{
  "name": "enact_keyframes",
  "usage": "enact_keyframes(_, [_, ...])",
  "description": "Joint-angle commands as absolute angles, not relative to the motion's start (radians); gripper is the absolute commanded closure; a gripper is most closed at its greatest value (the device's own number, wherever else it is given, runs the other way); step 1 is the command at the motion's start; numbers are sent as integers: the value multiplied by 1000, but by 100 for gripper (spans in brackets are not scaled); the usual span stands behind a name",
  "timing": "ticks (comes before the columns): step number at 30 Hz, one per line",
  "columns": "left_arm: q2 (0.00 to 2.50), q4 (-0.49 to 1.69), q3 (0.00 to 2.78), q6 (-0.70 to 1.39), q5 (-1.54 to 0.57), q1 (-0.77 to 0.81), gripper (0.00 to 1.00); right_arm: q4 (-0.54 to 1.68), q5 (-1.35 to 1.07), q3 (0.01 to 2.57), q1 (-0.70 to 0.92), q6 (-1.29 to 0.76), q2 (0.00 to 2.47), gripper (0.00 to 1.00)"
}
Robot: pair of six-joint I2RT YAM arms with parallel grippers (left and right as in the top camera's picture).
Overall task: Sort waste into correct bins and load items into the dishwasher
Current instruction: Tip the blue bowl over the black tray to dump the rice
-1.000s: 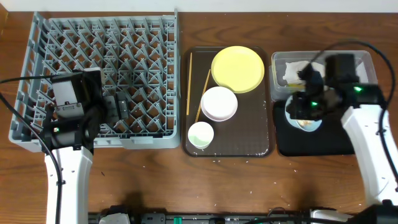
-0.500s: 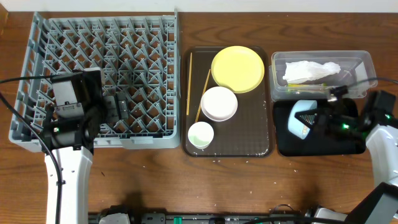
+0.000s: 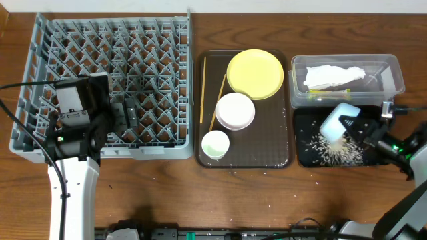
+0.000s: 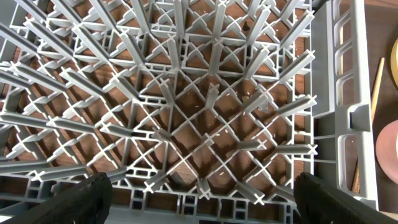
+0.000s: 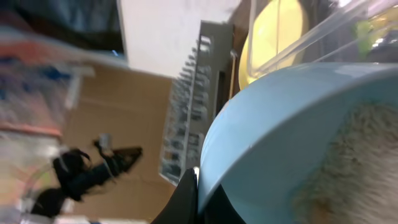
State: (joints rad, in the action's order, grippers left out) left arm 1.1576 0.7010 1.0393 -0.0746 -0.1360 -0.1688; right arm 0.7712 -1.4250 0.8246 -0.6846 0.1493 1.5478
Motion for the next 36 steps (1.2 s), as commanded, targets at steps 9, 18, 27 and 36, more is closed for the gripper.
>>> enact_keyframes(9, [1162, 702, 1057, -66, -146, -174, 6, 766, -1559, 820, -791, -81, 1683, 99])
enact_keyframes(18, [1162, 702, 1057, -66, -146, -174, 6, 734, -1559, 821, -820, -198, 1689, 99])
enact_keyframes(27, [1162, 702, 1057, -66, -146, -174, 6, 751, -1559, 821, -817, -176, 1685, 99])
enact_keyframes(36, [1162, 702, 1057, -66, -146, -174, 6, 763, -1478, 821, -782, -77, 1606, 99])
